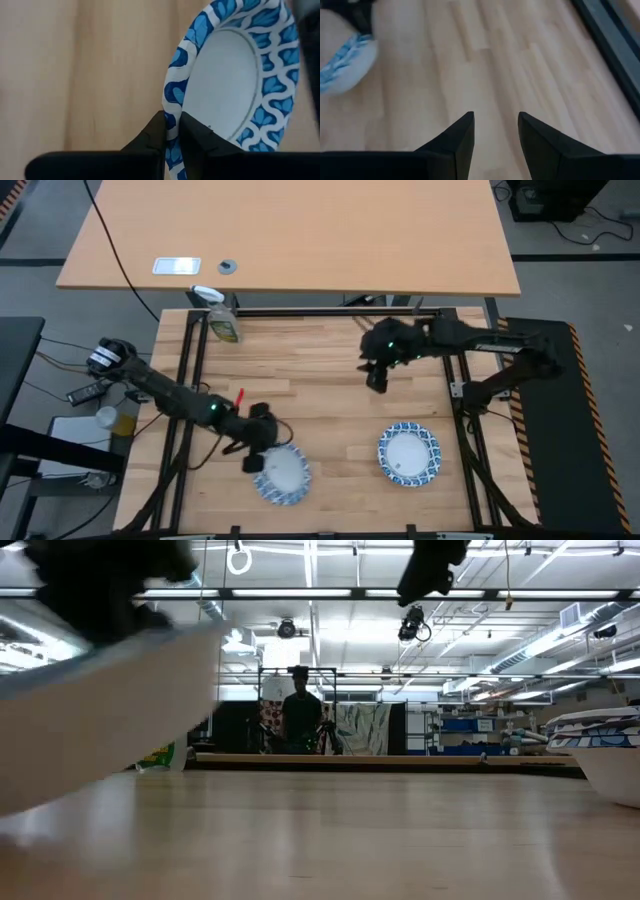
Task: Nest bowls inside each other
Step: Stack the white bowl on top of the stacked white bowl
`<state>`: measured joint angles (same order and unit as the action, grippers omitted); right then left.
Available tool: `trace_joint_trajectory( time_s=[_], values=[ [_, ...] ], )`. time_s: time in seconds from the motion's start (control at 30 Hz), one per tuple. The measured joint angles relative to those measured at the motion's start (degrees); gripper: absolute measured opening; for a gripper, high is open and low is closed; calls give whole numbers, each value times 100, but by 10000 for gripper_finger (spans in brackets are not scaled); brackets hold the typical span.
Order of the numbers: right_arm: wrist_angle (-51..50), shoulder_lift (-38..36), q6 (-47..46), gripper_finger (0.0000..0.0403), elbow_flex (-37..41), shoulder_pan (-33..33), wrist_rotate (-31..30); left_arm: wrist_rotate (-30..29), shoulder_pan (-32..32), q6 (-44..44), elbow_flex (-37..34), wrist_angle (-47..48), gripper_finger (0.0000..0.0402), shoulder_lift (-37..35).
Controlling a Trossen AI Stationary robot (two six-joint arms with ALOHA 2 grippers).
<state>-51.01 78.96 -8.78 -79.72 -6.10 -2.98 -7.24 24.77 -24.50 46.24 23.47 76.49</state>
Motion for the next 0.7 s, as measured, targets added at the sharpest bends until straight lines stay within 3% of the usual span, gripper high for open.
trace_joint_trajectory(
  time_s=[0.2, 0.47, 0.7],
  values=[
    [-383, -458, -2, 159, 0, -428, 91, 56, -848, 1302, 116, -1286, 43, 46],
    [-789, -865, 171, 159, 0, -813, 114, 1133, -1782, 1974, 132, -4027, 43, 821],
    [-899, -1088, 441, 159, 0, -1410, 140, 1453, -2019, 2182, 1363, -4285, 43, 1924]
  ],
)
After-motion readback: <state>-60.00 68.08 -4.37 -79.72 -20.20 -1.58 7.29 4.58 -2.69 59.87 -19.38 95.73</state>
